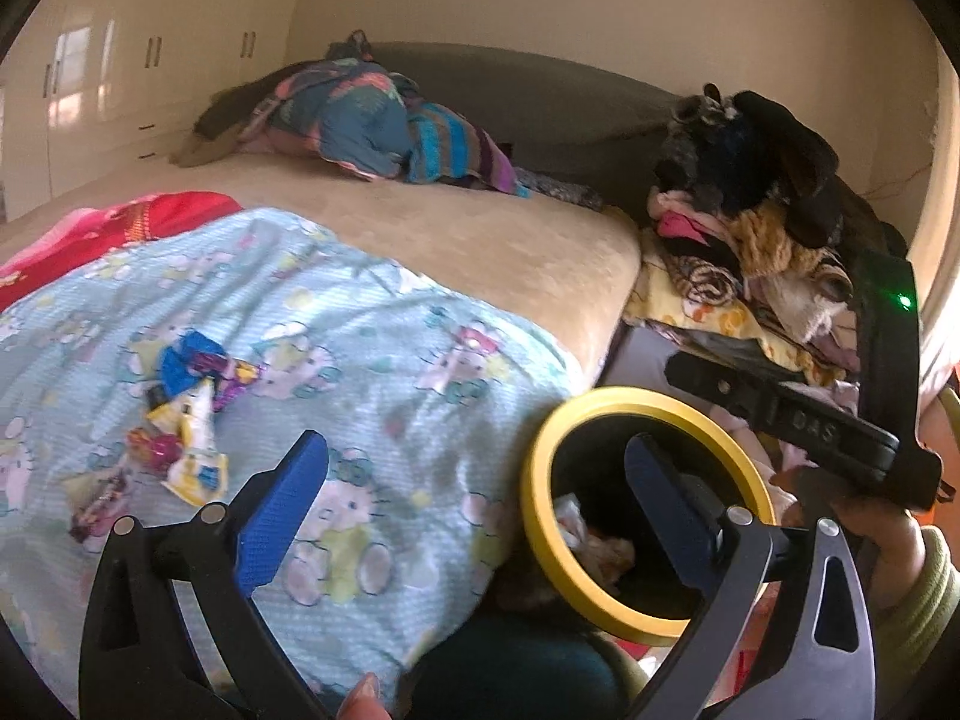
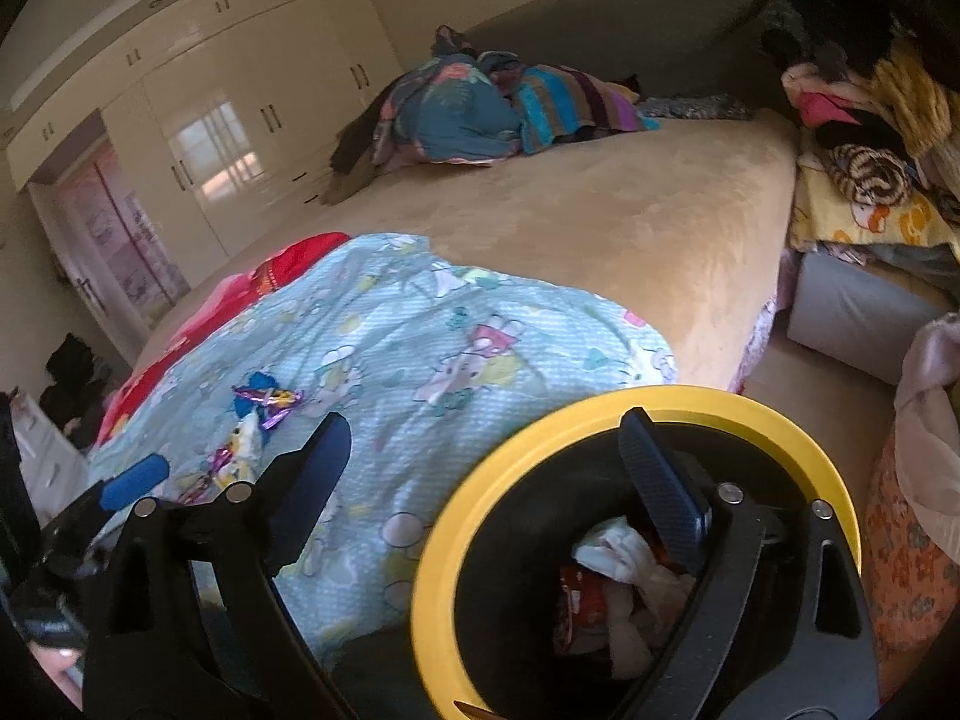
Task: Collect trash
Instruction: 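Move both tools from the bin back to the wrappers on the blanket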
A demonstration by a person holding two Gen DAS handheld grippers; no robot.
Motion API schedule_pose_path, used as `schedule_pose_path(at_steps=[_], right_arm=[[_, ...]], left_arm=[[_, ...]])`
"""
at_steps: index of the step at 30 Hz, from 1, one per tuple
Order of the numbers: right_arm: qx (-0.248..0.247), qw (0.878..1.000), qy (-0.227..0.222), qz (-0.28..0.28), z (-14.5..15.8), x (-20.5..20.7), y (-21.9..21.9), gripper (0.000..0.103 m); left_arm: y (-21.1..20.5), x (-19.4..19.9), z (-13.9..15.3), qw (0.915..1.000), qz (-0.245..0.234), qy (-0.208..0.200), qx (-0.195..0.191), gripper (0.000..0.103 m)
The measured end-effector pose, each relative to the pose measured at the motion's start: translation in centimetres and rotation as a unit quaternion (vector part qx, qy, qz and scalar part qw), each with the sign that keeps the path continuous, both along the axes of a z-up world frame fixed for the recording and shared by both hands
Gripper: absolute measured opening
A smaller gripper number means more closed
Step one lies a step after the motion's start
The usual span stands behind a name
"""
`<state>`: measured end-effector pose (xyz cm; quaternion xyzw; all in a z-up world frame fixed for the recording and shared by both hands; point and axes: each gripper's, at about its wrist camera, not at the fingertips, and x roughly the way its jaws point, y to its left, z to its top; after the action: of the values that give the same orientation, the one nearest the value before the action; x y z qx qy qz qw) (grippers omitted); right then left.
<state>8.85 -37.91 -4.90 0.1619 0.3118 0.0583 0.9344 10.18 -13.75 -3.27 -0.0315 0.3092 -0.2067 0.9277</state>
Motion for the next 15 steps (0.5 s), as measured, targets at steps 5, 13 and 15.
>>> schedule_pose_path(at_steps=[5,13,15], right_arm=[[-0.003,1.0,-0.01,0.015,0.6,-0.3,1.5,0.084],[-0.001,0.999,-0.017,0.031,0.9,-0.5,3.1,0.085],[-0.001,0.999,-0.018,0.034,0.8,-0.6,3.5,0.085]], left_arm=[[2.1,0.1,0.8,0.9994,0.032,-0.012,0.001,0.097],[4.7,0.2,1.7,0.9972,0.071,-0.026,-0.001,0.097],[5.4,0.3,1.8,0.9965,0.079,-0.027,-0.003,0.097]])
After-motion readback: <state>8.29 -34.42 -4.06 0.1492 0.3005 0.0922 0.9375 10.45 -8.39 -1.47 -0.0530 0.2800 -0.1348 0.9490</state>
